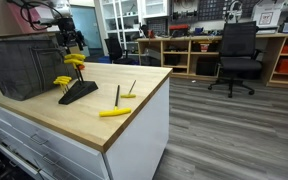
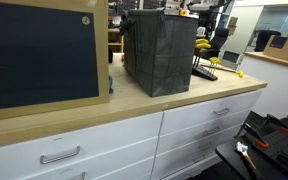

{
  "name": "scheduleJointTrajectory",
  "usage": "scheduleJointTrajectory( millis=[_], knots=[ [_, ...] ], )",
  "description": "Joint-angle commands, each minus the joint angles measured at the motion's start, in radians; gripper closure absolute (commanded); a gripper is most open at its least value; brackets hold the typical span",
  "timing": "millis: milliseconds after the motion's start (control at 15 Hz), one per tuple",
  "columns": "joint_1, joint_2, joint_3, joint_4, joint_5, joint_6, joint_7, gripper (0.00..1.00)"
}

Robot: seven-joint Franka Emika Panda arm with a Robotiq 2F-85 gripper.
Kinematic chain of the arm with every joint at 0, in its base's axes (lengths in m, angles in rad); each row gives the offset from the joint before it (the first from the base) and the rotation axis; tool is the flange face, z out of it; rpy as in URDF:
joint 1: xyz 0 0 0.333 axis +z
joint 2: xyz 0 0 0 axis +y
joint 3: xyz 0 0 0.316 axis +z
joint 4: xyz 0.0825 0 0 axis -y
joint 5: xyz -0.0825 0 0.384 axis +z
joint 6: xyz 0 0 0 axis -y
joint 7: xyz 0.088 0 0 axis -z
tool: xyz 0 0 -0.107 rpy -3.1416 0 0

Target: Move the object from where it was to the counter

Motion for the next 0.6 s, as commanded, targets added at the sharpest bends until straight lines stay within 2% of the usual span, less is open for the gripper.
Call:
scheduleJointTrajectory(
  millis=[0,267,333,400,533],
  knots=[
    [-0.007,0.011,0.003,0.016,0.027,-0.03,0.018,0.0],
    [-0.008,0.017,0.002,0.013,0.029,-0.031,0.016,0.0],
    [-0.008,0.018,0.002,0.012,0.029,-0.029,0.019,0.25],
    [-0.008,0.019,0.002,0.012,0.029,-0.029,0.016,0.28],
    [-0.007,0.022,0.002,0.011,0.027,-0.028,0.014,0.41]
  ],
)
